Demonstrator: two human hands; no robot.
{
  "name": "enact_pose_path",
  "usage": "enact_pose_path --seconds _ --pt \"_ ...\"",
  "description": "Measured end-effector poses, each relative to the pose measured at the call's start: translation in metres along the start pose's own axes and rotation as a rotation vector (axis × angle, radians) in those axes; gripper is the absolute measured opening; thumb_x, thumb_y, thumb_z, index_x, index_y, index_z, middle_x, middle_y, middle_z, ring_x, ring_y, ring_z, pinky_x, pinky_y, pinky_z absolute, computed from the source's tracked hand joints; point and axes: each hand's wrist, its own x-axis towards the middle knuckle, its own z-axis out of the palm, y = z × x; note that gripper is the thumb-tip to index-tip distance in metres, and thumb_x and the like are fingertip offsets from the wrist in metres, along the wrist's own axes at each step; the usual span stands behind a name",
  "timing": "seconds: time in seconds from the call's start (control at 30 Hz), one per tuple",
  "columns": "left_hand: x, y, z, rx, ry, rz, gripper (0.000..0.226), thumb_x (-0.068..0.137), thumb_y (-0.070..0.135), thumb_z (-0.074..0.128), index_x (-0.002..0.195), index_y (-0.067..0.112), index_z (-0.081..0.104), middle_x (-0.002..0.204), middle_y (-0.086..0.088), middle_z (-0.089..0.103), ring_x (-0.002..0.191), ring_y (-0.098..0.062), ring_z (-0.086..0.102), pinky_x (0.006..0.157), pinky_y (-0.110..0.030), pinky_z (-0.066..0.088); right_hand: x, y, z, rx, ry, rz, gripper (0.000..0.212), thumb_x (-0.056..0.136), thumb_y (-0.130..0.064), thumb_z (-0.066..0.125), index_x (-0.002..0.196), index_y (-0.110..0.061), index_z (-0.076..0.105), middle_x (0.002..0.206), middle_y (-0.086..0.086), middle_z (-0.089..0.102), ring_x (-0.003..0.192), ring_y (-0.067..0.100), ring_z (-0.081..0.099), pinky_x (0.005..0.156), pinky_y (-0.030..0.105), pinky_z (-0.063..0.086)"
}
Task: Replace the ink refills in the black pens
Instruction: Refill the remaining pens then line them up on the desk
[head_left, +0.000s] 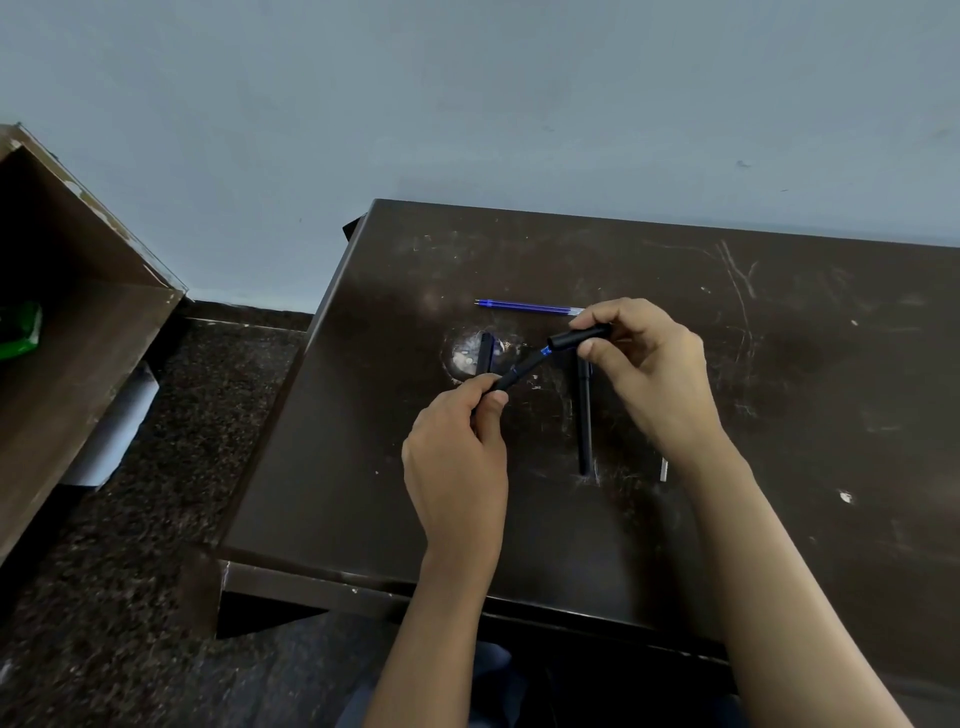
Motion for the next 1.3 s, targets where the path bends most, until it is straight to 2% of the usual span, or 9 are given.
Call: enact_pose_path --seconds 0.27,0.4,0.5,0.67,0.8,1.0,1.13,1.23,1.3 --pt "0.000 -0.002 0.003 -0.023 -0.005 0.011 0.020 0.093 0.023 0.058 0.110 0.022 0.070 0.088 0.009 0.067 0.085 -0.015 0.064 0.083 -0.044 0.053 0.001 0.005 -0.009 -0.009 0.037 0.008 0.029 0.081 0.004 0.067 0.092 -0.023 0.069 0.096 -0.010 0.066 0.089 0.004 0.063 0.083 0.015 0.049" --pt "-0.002 0.001 0.005 -0.008 -0.042 0.022 0.020 0.092 0.022 0.060 0.109 0.022 0.070 0.088 0.009 0.068 0.086 -0.015 0.063 0.086 -0.046 0.051 0.000 0.002 -0.005 -0.052 -0.141 -0.048 0.025 0.080 0.005 0.068 0.092 -0.016 0.072 0.095 -0.007 0.067 0.093 0.003 0.061 0.086 0.014 0.047" --pt "-0.002 -0.001 0.005 -0.006 -0.045 0.006 0.020 0.091 0.021 0.062 0.109 0.021 0.071 0.090 0.007 0.069 0.087 -0.016 0.063 0.086 -0.045 0.051 -0.001 0.000 0.000 -0.079 -0.260 -0.045 0.025 0.080 0.003 0.069 0.093 -0.017 0.073 0.092 -0.012 0.067 0.087 0.002 0.062 0.080 0.009 0.045" --pt "-0.002 -0.001 0.003 0.023 -0.081 -0.002 0.021 0.091 0.023 0.063 0.110 0.020 0.071 0.089 0.006 0.072 0.083 -0.009 0.063 0.084 -0.030 0.052 -0.001 0.002 0.000 -0.132 -0.286 -0.002 0.023 0.081 -0.003 0.070 0.090 -0.024 0.073 0.086 -0.008 0.069 0.075 0.008 0.060 0.071 0.010 0.045" --pt "-0.003 0.001 0.004 0.053 -0.101 -0.030 0.022 0.091 0.024 0.063 0.111 0.021 0.071 0.092 0.006 0.073 0.082 -0.004 0.061 0.073 -0.008 0.040 -0.002 0.000 -0.001 -0.155 -0.294 0.038 0.022 0.082 -0.005 0.068 0.088 -0.025 0.072 0.078 -0.010 0.067 0.066 -0.006 0.054 0.066 0.003 0.037" --pt "-0.007 0.005 0.004 0.127 -0.092 -0.063 0.024 0.091 0.029 0.061 0.114 0.027 0.069 0.093 0.009 0.071 0.079 0.000 0.053 0.070 -0.018 0.039 -0.003 -0.002 0.000 -0.166 -0.318 0.084 0.021 0.084 -0.006 0.066 0.087 -0.026 0.071 0.074 -0.004 0.065 0.060 -0.008 0.051 0.060 0.004 0.036" --pt "-0.008 0.010 0.004 0.176 -0.111 -0.061 0.024 0.092 0.034 0.059 0.115 0.031 0.068 0.086 0.018 0.062 0.064 0.006 0.044 0.057 -0.008 0.030 -0.006 -0.002 0.001 -0.159 -0.290 0.098 0.021 0.085 -0.003 0.062 0.091 -0.023 0.069 0.074 -0.011 0.061 0.063 -0.007 0.051 0.061 0.005 0.038" --pt "-0.009 0.014 0.005 0.167 -0.139 -0.091 0.023 0.094 0.035 0.056 0.114 0.034 0.066 0.082 0.021 0.055 0.058 0.008 0.041 0.052 -0.006 0.025 -0.008 -0.002 0.007 -0.108 -0.191 0.111 0.028 0.085 -0.002 0.062 0.104 -0.023 0.066 0.090 -0.007 0.065 0.075 0.003 0.058 0.071 0.010 0.046" --pt "-0.010 0.014 0.009 0.129 -0.167 -0.102 0.024 0.096 0.032 0.053 0.117 0.030 0.064 0.093 0.016 0.066 0.070 0.004 0.053 0.053 -0.006 0.027 -0.008 0.002 0.009 -0.099 -0.115 0.157 0.036 0.083 -0.004 0.066 0.114 -0.022 0.062 0.100 -0.001 0.063 0.075 0.009 0.060 0.073 0.009 0.047"
